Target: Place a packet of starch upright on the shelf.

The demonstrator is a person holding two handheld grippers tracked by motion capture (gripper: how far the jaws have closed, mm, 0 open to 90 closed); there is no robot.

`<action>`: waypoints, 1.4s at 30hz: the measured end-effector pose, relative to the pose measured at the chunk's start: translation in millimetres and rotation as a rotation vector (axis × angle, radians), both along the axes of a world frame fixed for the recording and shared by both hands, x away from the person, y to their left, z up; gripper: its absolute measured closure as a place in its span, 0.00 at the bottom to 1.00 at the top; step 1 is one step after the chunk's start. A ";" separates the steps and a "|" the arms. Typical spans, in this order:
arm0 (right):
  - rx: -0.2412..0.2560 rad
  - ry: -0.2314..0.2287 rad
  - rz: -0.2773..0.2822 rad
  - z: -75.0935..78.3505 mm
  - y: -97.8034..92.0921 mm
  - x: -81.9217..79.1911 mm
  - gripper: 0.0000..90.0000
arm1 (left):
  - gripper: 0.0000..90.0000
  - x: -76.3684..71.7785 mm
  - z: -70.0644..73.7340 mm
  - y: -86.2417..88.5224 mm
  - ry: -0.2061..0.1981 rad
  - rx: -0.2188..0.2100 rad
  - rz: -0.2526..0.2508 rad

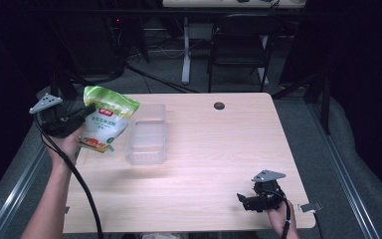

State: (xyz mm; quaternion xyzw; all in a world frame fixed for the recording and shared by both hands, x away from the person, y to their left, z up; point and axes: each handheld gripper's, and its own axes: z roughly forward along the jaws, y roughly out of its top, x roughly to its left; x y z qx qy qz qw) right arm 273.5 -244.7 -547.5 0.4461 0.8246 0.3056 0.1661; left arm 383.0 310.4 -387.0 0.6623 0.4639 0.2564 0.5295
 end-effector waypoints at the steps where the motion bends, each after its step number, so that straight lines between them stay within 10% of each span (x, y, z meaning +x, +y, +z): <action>1: 0.001 0.000 0.000 -0.1 0.0 0.0 0.16 | 0.99 1.1 0.6 -0.7 -0.003 -0.004 0.000; 42: 0.004 0.000 0.012 -0.1 -1.3 -0.1 0.16 | 0.99 54.6 12.7 -48.6 -0.036 -0.037 -0.032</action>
